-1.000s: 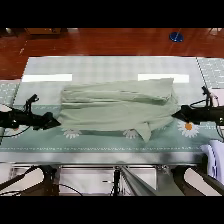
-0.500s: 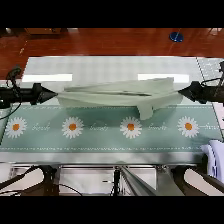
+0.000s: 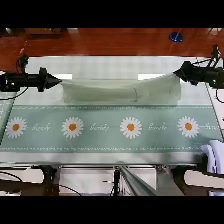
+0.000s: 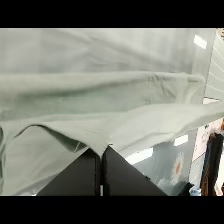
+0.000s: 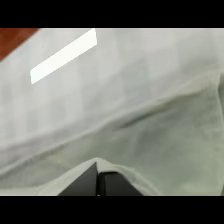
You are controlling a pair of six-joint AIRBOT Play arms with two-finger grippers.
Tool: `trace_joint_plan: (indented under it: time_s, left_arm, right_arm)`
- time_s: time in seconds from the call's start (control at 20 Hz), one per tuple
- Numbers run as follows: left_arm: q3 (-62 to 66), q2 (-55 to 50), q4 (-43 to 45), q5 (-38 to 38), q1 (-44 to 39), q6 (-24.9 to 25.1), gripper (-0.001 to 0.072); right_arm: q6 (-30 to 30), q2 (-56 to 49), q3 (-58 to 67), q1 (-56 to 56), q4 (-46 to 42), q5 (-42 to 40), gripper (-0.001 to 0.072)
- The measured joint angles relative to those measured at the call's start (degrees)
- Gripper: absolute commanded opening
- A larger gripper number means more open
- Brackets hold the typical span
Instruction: Fold the shirts.
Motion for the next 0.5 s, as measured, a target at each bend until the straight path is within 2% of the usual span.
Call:
trace_joint_plan:
  time_s: [0.35,0.4,0.45,0.5]
  left_arm:
    - [3.8,-7.9,-0.2,0.4,-1.0,-0.9,0.0031]
    - [4.0,-8.7,-0.2,0.5,-1.1,-0.9,0.0111]
    - [4.0,-9.2,-0.2,0.9,-1.1,-0.9,0.0292]
    - [4.2,-9.6,-0.2,1.3,-1.1,-1.0,0.0476]
  right_arm:
    - [1.5,-7.6,1.7,2.1,0.2,-5.7,0.0039]
    - [1.5,-8.3,1.7,2.8,0.3,-7.3,0.0131]
    - [1.5,-8.7,1.7,3.3,0.3,-8.7,0.0316]
    - [1.6,-8.9,1.8,3.9,0.4,-10.1,0.0424]
